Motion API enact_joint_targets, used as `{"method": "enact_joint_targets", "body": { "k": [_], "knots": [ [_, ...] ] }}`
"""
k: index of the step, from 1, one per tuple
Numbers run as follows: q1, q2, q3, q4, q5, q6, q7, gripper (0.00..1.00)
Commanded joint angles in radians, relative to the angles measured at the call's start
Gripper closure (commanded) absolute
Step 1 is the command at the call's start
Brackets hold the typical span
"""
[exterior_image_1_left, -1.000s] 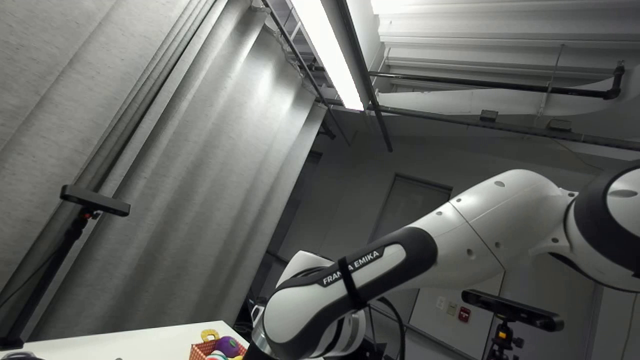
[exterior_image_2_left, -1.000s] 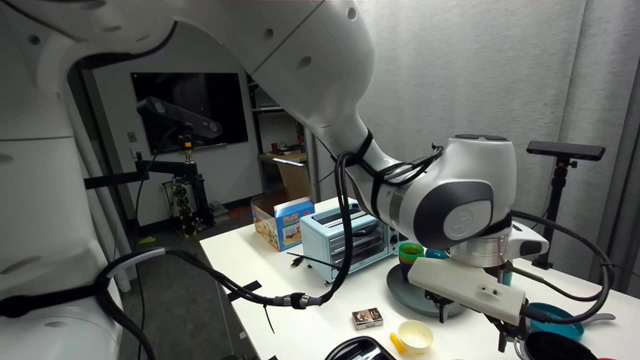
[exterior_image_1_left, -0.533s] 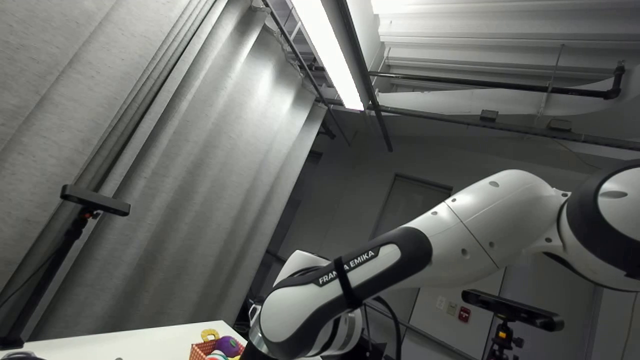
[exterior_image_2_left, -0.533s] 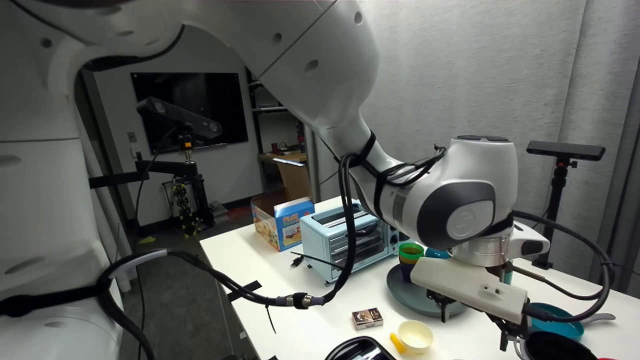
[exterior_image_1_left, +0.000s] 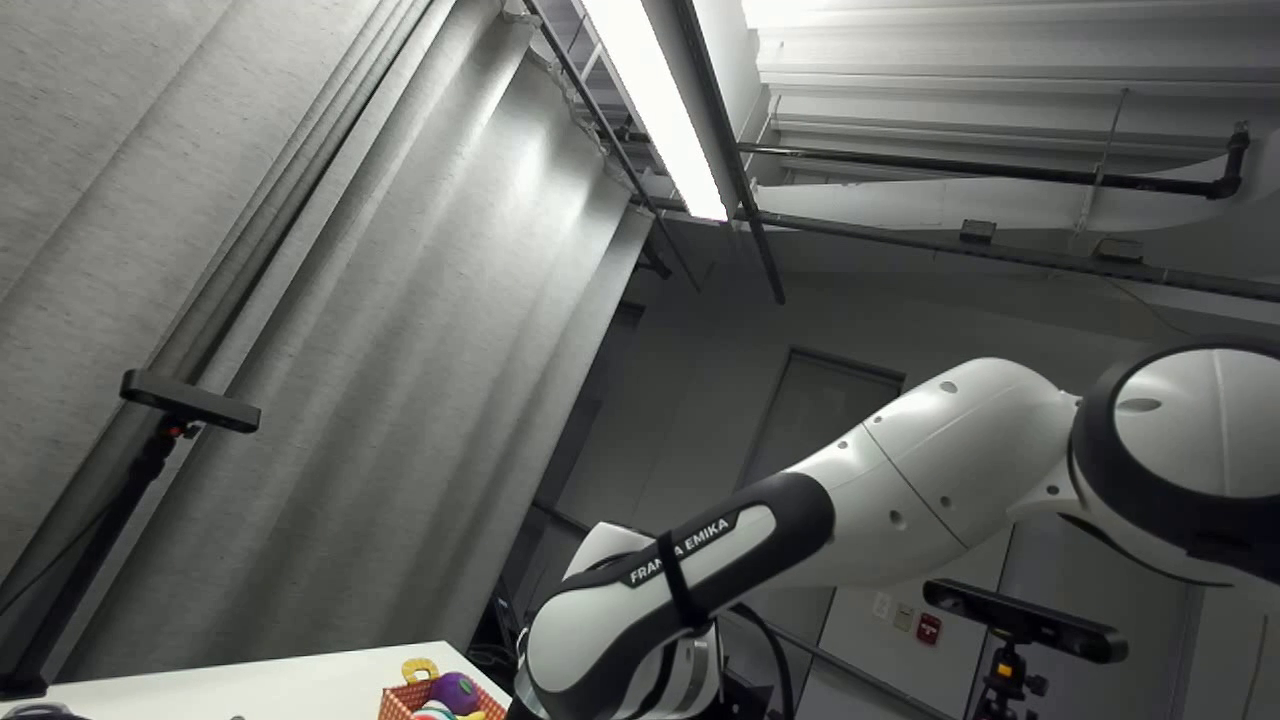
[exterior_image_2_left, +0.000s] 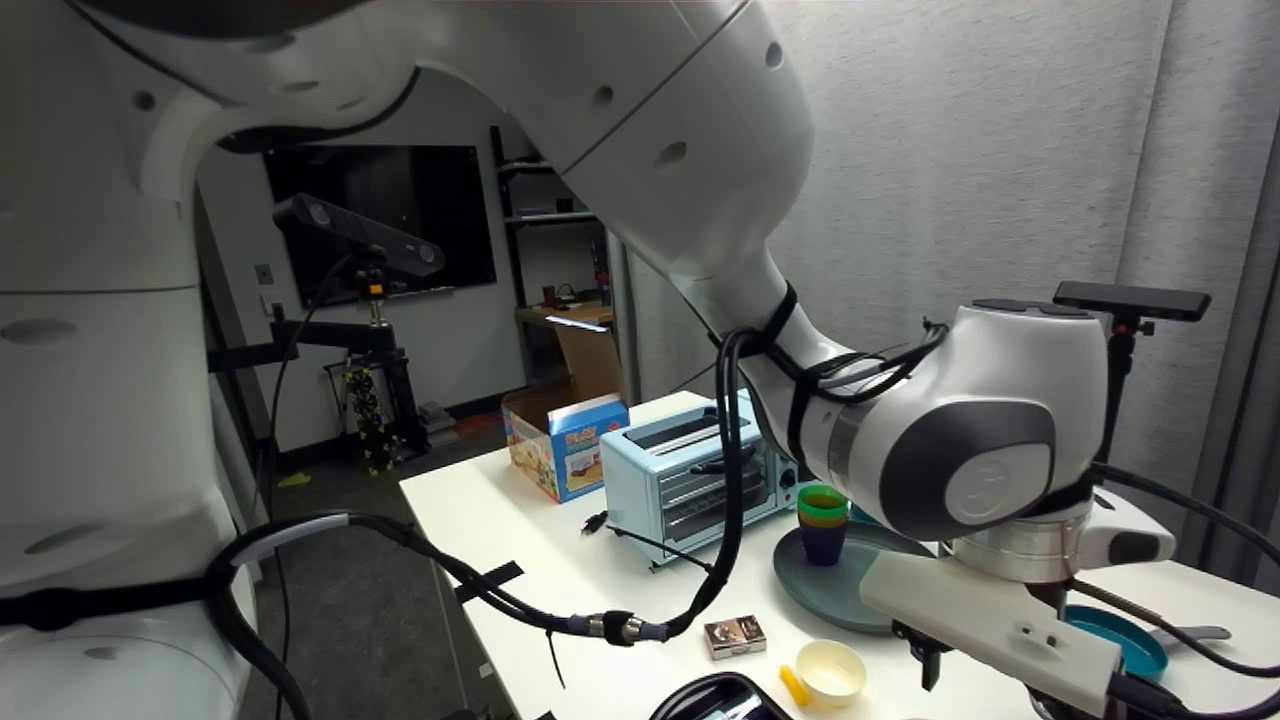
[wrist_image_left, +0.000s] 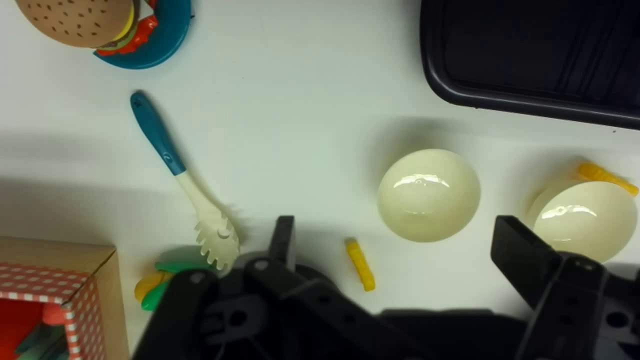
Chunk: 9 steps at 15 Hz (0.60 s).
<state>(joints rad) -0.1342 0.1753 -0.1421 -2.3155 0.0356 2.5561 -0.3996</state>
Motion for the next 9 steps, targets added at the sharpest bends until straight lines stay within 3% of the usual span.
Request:
{"method": "enact_joint_targets", "body": {
  "k": [1,9],
  "knots": [
    [-0.047,0.083,0.021,0.082,0.035,0.012,-0.027,0.00],
    [-0.101,0.233,0.093,0.214,0.079,-0.008,-0.074,0.00]
  ]
}}
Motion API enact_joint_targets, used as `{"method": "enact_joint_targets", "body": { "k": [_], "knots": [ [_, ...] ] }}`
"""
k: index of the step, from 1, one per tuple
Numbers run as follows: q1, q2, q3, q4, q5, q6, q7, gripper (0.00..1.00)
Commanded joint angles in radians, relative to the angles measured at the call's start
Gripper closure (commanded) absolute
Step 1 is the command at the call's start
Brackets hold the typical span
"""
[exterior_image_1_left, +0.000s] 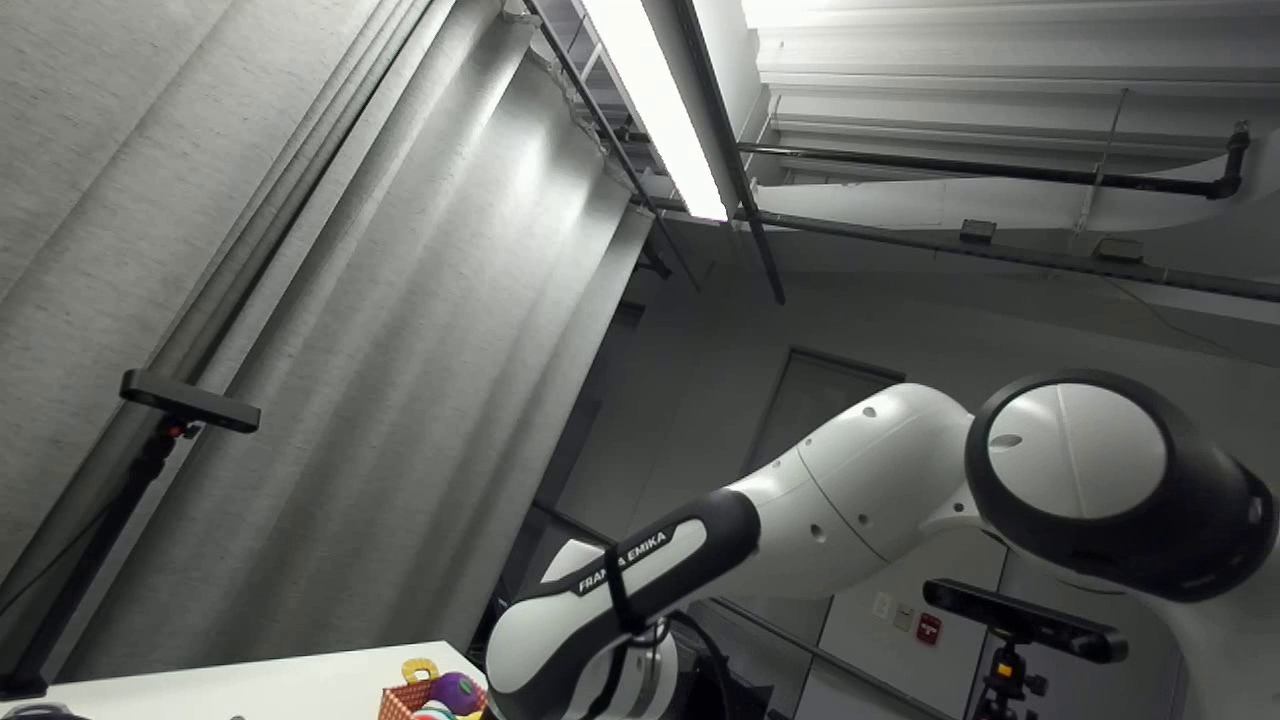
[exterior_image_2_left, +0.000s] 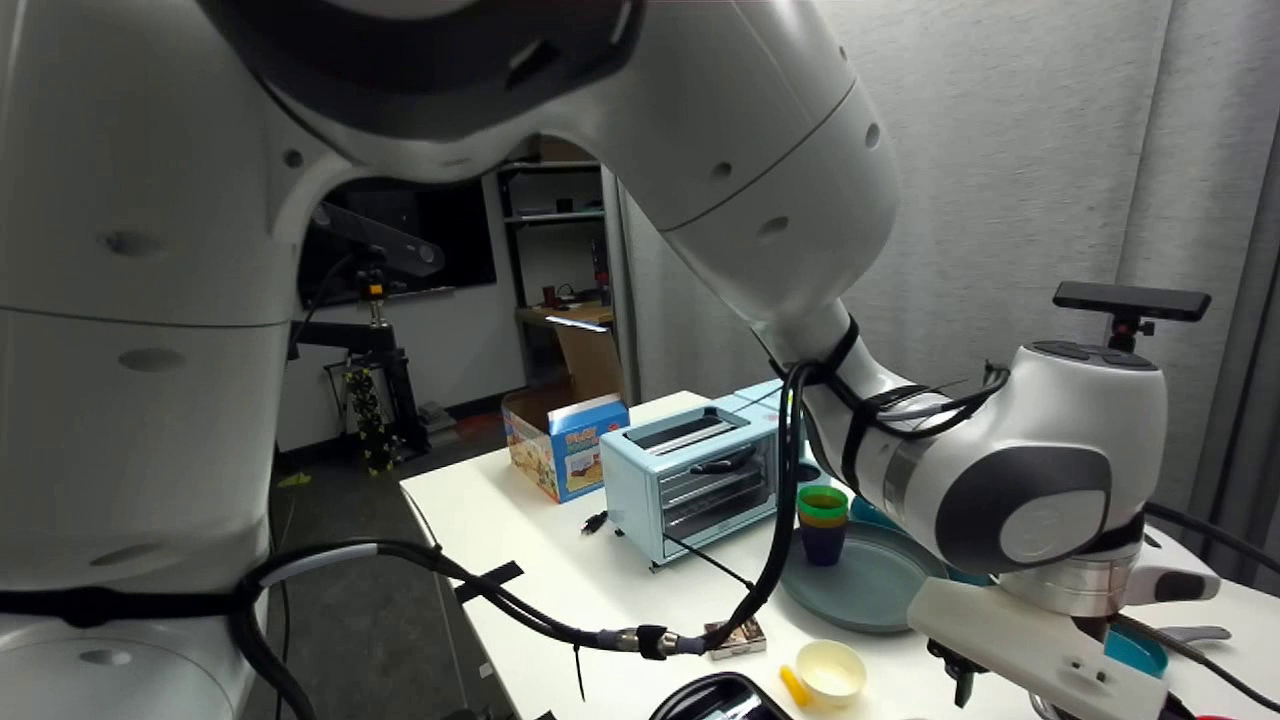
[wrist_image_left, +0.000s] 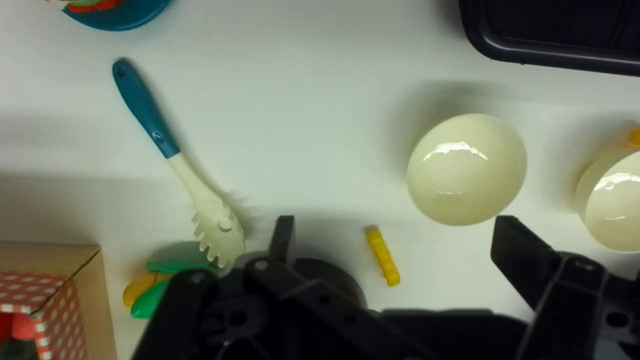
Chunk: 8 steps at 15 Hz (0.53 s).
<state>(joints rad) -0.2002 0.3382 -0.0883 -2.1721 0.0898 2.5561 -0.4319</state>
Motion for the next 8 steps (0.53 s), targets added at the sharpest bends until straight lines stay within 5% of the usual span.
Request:
{"method": "enact_joint_targets", "body": {
  "k": [1,8],
  "knots": [
    [-0.040,0.090,0.048,0.087,0.022,-0.012,-0.045,0.00],
    [-0.072,0.208,0.093,0.204,0.002,-0.036,-0.075,0.00]
  ]
}}
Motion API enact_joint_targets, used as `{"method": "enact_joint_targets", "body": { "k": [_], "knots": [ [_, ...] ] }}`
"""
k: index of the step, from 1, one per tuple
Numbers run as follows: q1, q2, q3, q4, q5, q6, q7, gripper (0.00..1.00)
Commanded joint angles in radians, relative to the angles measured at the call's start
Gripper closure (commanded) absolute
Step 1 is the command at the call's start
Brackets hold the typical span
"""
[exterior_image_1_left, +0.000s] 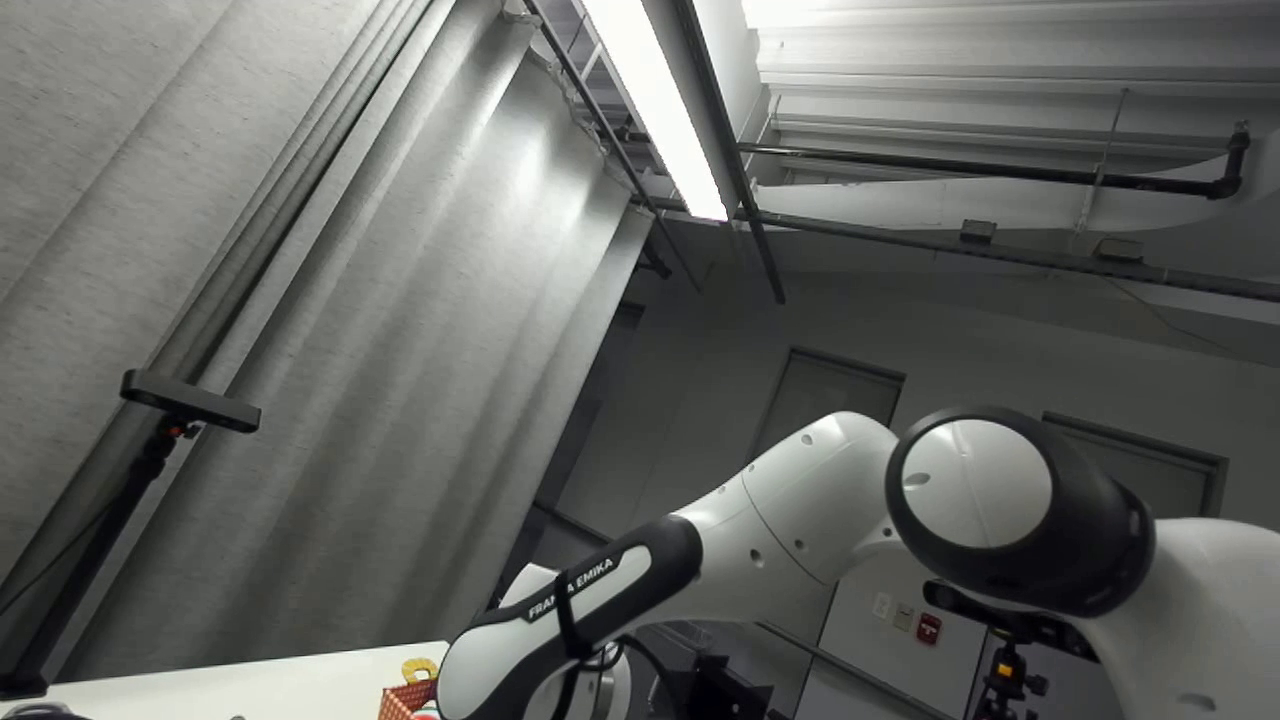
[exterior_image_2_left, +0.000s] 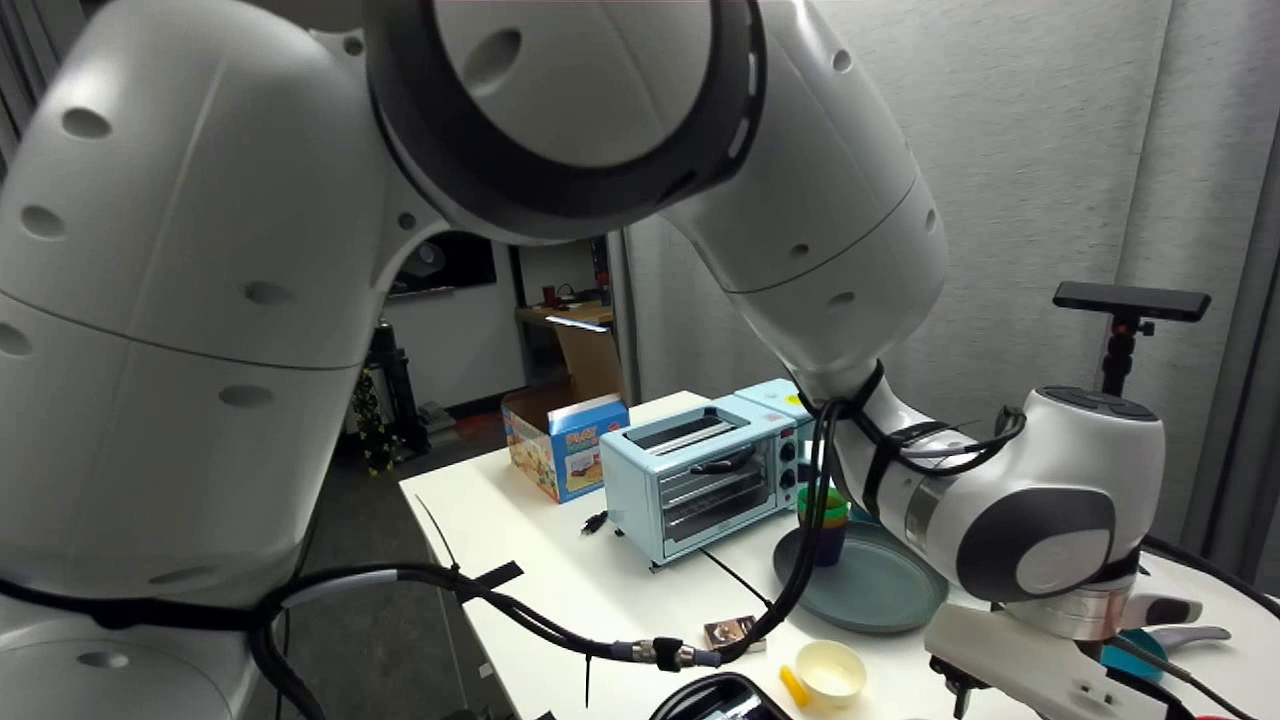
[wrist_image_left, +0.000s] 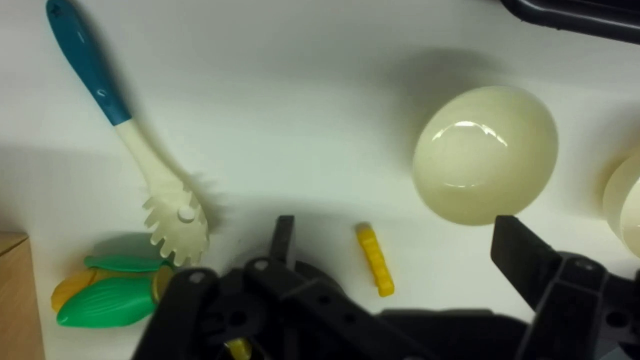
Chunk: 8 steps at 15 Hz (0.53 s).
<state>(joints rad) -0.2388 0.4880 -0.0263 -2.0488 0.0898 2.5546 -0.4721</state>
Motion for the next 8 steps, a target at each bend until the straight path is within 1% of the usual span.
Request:
{"method": "enact_joint_targets", "body": {
  "k": [1,8],
  "knots": [
    [-0.036,0.072,0.036,0.098,0.000,-0.036,-0.038,0.00],
    [-0.037,0.160,0.065,0.192,-0.022,-0.058,-0.055,0.00]
  ]
}}
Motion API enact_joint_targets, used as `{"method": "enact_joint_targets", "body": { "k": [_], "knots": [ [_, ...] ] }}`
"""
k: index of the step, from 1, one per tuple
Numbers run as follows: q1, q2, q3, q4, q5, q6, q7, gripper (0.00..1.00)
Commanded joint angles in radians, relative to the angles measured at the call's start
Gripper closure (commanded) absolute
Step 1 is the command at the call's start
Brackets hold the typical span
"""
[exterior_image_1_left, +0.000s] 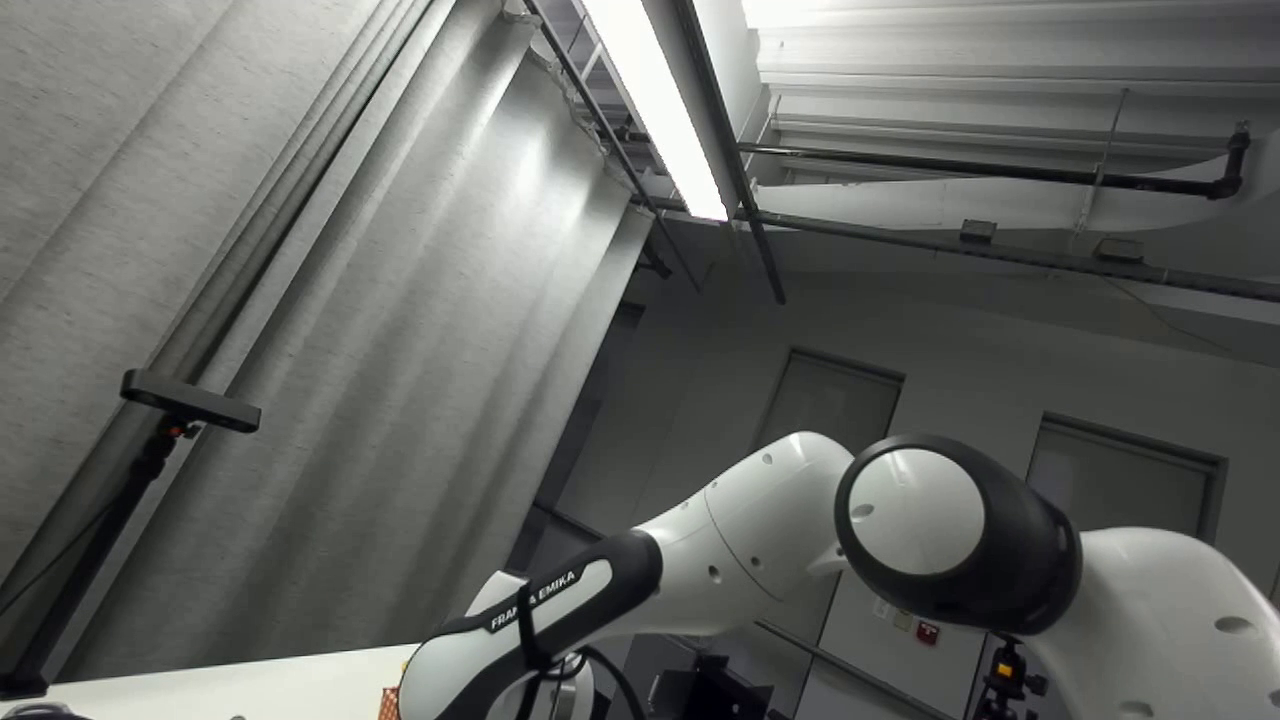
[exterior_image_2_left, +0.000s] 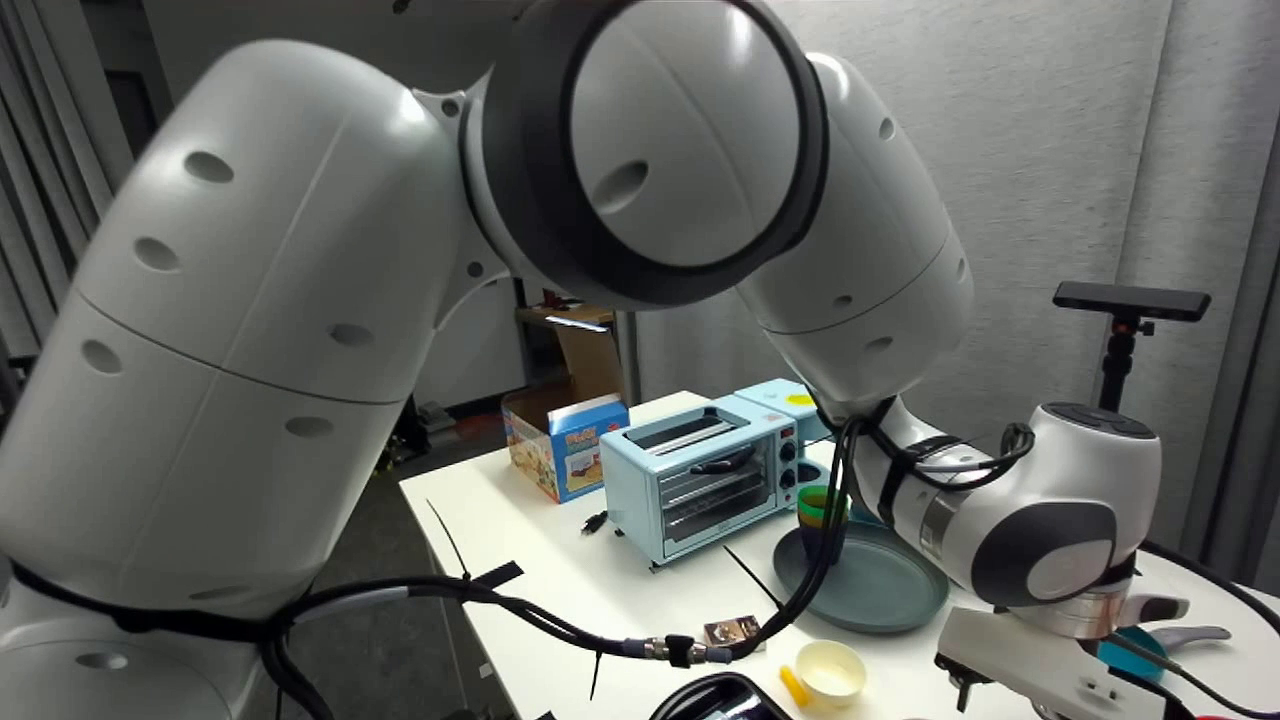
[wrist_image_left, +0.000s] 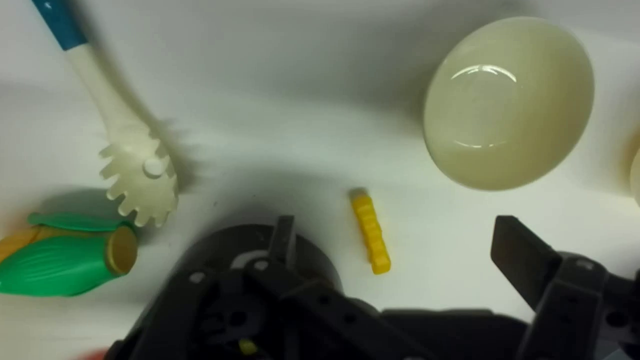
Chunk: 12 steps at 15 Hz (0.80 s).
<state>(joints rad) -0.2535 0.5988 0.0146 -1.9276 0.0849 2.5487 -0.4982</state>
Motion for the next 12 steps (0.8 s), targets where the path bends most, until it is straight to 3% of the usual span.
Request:
{"method": "enact_joint_targets", "body": {
  "k": [1,7,12],
  "knots": [
    [-0.023,0.060,0.028,0.081,-0.021,-0.057,-0.034,0.00],
    [-0.022,0.094,0.032,0.117,-0.032,-0.110,-0.051,0.00],
    [0.004,0.061,0.011,0.080,-0.083,-0.063,-0.039,0.00]
  ]
}}
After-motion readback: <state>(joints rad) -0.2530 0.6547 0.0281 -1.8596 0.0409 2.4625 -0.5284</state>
